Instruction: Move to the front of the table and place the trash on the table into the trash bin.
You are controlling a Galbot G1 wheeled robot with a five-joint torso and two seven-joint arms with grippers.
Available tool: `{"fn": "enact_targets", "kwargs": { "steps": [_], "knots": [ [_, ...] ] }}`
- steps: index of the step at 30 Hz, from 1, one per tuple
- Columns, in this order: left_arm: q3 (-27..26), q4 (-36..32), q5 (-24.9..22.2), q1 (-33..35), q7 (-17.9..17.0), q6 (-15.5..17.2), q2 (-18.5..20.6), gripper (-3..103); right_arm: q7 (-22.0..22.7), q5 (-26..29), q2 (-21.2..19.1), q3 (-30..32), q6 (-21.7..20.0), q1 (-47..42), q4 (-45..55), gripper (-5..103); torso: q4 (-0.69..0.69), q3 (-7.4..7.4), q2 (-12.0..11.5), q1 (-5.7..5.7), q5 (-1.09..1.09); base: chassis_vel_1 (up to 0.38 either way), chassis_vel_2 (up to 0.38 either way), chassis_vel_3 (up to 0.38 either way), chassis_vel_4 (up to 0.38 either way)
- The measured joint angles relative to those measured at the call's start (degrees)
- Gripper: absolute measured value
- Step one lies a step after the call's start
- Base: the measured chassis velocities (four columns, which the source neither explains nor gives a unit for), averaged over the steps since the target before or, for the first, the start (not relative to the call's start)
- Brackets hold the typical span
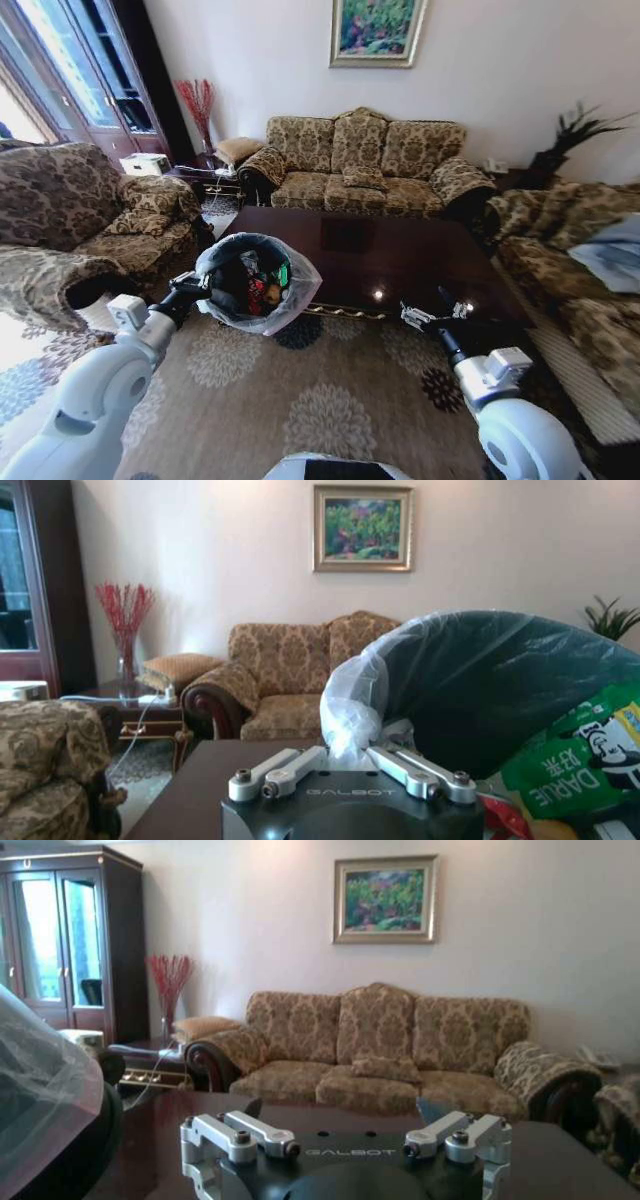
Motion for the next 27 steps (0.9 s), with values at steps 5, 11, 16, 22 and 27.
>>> {"fn": "enact_targets", "kwargs": {
  "steps": [5,11,16,22,27],
  "knots": [
    [0.29,0.55,-0.32,0.18,-0.1,-1.07,-0.33,2,-0.5,0.54,-0.12,0.3,1.0,0.59,-0.62,100,0.03,0.01,0.0,0.02,0.0,0.031,-0.044,-0.072,0.021],
    [0.54,0.76,-0.33,0.41,-0.08,-1.32,-0.45,2,-0.52,-1.32,1.08,0.02,1.08,0.29,-1.09,100,0.02,0.06,-0.06,0.15,0.0,-0.024,0.026,0.029,-0.018],
    [1.15,0.79,-0.18,0.62,-0.03,-1.37,-0.34,2,-0.84,-3.21,1.71,-0.62,1.05,0.01,-1.24,100,0.02,0.01,-0.03,0.03,0.0,-0.007,0.008,0.0,-0.01],
    [1.84,0.76,-0.11,0.84,0.07,-1.37,0.08,2,-0.91,-4.68,2.25,-1.62,0.89,-0.13,-1.26,100,0.02,0.01,-0.01,0.01,0.01,0.0,0.0,0.0,0.0],
    [2.26,1.07,-0.28,0.78,-0.02,-1.64,0.72,2,-0.91,-5.71,2.75,-2.05,0.85,-0.12,-1.39,100,0.02,0.02,-0.01,0.05,0.01,0.064,0.084,-0.067,-0.094]
  ]
}}
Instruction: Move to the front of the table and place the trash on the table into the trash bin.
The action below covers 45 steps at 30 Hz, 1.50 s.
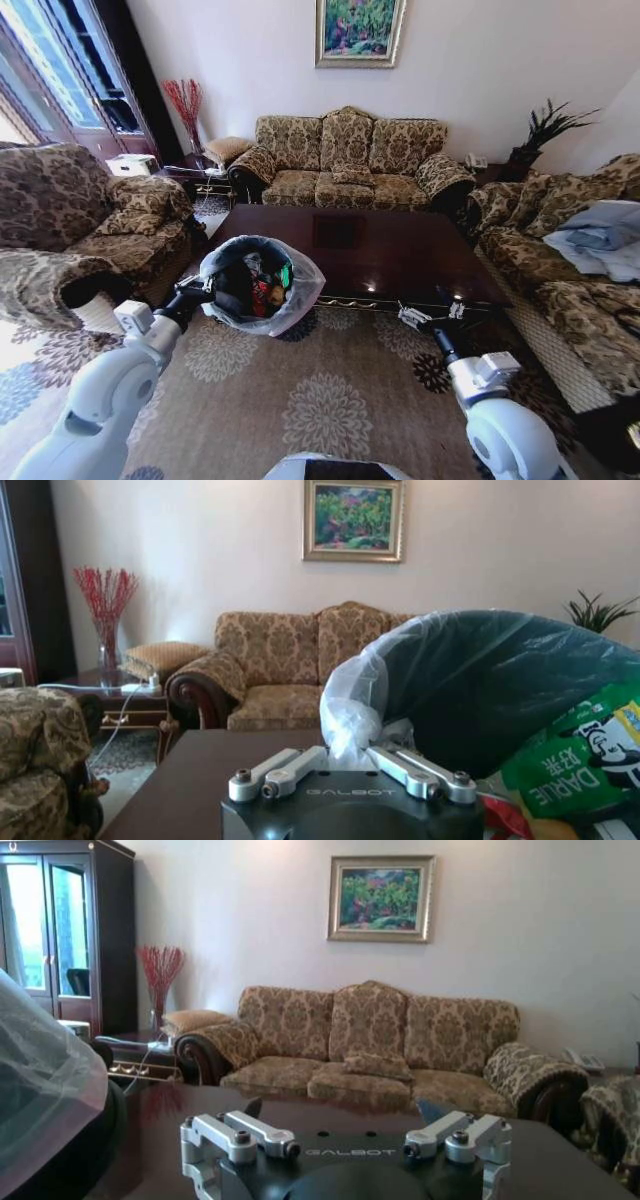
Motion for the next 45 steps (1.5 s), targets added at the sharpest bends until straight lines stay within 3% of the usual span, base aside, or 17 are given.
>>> {"fn": "enact_targets", "kwargs": {
  "steps": [10,18,24,32,38,45],
  "knots": [
    [0.32,-0.56,-2.0,-0.6,-1.69,0.17,0.67,2,0.05,-0.18,0.12,-0.28,-0.43,0.0,0.13,100,0.01,-0.04,-0.09,-0.03,-0.01,0.194,0.206,-0.208,-0.225],
    [-0.78,-0.8,-2.06,0.43,-2.32,0.81,0.37,2,-0.01,-0.94,1.18,-1.21,0.49,-0.08,0.09,100,0.01,-0.91,-1.71,-0.81,-0.05,0.178,0.167,-0.165,-0.152],
    [-3.5,0.68,1.84,4.04,-0.47,2.14,-0.78,2,0.0,-1.55,1.99,-0.82,1.82,-0.88,-0.3,100,-0.02,-1.66,-3.13,-1.47,0.06,0.0,0.0,0.0,0.0],
    [-7.87,2.15,5.13,10.64,2.28,1.47,-4.91,2,-0.66,-1.39,2.56,0.44,2.65,-0.88,-1.7,100,0.01,-2.96,-5.5,-2.56,-0.03,-0.017,-0.012,0.001,0.009],
    [-6.97,5.39,8.72,15.14,3.92,-1.19,-7.34,2,-1.5,-1.22,3.54,0.71,3.54,-0.28,-3.81,100,-0.01,-4.01,-7.5,-3.47,-0.02,0.0,0.0,0.0,0.0],
    [-3.31,11.24,9.68,14.51,6.12,-0.19,-7.32,2,-3.01,-0.76,4.91,1.55,4.8,-0.28,-5.69,100,0.0,-5.04,-9.34,-4.31,-0.04,0.0,0.0,0.0,0.0]
  ]
}}
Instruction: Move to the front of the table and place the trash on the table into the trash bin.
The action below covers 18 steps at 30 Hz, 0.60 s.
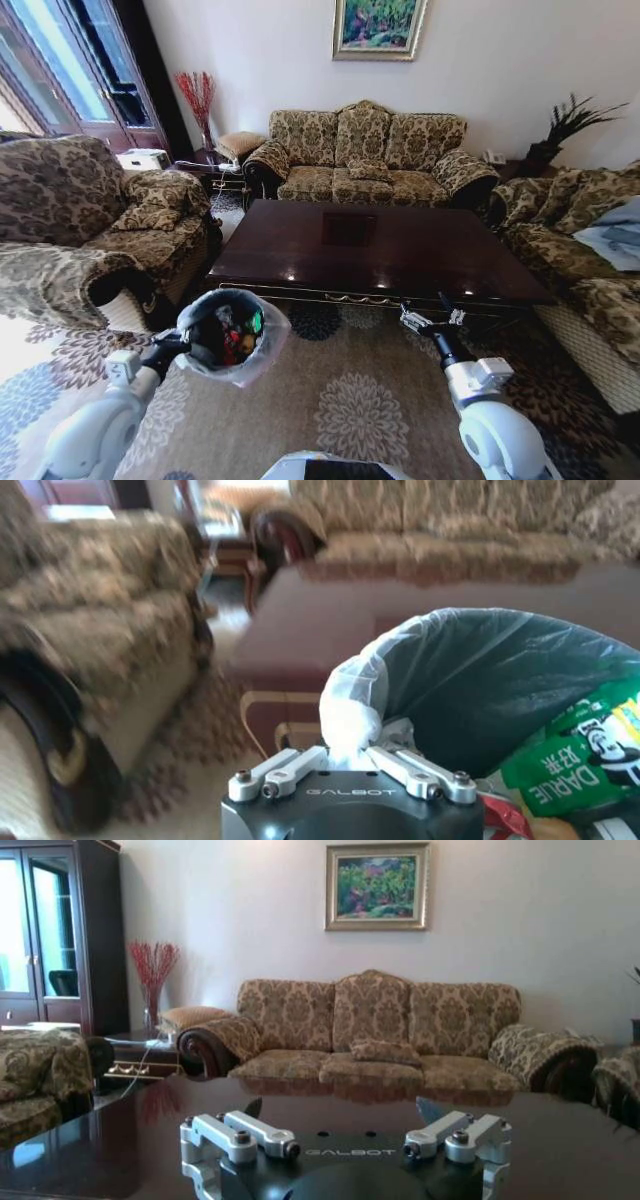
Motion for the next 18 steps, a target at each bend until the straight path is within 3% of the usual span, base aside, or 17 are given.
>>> {"fn": "enact_targets", "kwargs": {
  "steps": [6,14,18],
  "knots": [
    [3.32,3.36,1.72,-1.57,-0.03,-1.11,-1.64,2,-6.06,0.25,3.28,4.79,5.48,-1.47,-5.11,100,-0.01,-0.98,-1.83,-0.8,0.02,0.0,0.0,0.0,0.0],
    [4.93,5.99,3.19,-1.73,-0.23,-4.64,-2.73,2,-7.29,3.29,5.47,7.77,6.68,-4.71,-5.47,100,-0.01,-2.3,-4.13,-1.82,0.02,0.0,0.0,0.0,0.0],
    [6.02,7.31,4.54,-2.05,-0.17,-4.8,-2.92,2,-7.65,3.93,6.13,8.35,7.38,-4.92,-6.17,100,0.0,-2.93,-5.25,-2.27,0.02,0.0,0.0,0.0,0.0]
  ]
}}
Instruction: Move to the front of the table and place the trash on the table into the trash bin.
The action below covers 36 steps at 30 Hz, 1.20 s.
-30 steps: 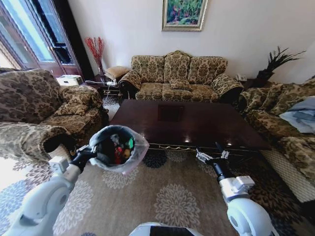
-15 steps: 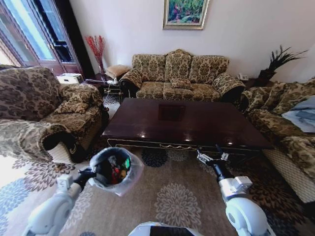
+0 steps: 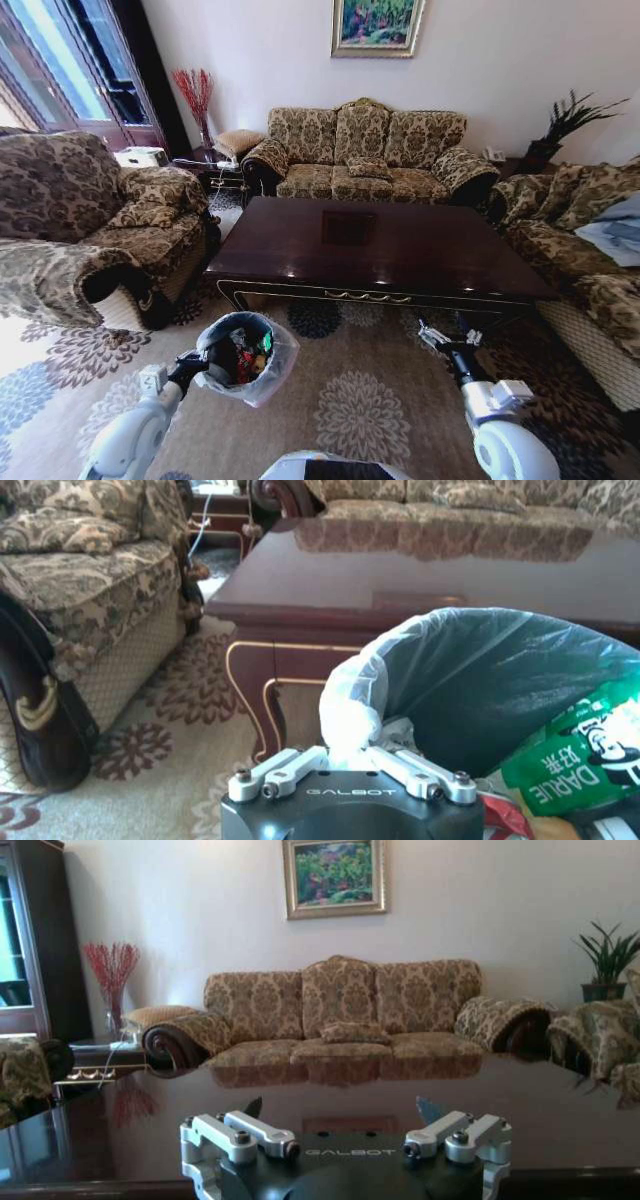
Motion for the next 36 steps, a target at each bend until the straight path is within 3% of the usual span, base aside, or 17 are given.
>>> {"fn": "enact_targets", "kwargs": {
  "steps": [13,19,26,36],
  "knots": [
    [2.32,6.88,1.93,-2.1,-0.2,-0.77,1.13,2,-1.7,-0.07,1.86,-0.05,2.29,-1.22,-2.35,100,-0.01,-1.73,-3.14,-1.42,0.0,0.0,0.0,0.0,0.0],
    [1.13,12.27,0.71,-3.8,2.96,-0.96,2.93,2,-1.82,1.4,1.96,1.45,3.53,-1.86,-3.62,100,0.0,-2.76,-4.93,-2.2,-0.01,0.0,0.0,0.0,0.0],
    [0.45,16.41,-1.27,-5.75,3.66,-1.25,4.56,2,-2.13,1.55,1.98,2.71,4.01,-2.14,-4.08,100,-0.01,-3.67,-6.53,-2.88,-0.01,0.0,0.0,0.0,0.0],
    [0.62,20.93,-2.57,-6.5,7.24,-3.61,6.88,2,-2.51,0.69,3.46,4.25,4.52,-3.19,-4.05,100,0.0,-5.07,-9.08,-4.04,-0.01,0.0,0.0,0.0,0.0]
  ]
}}
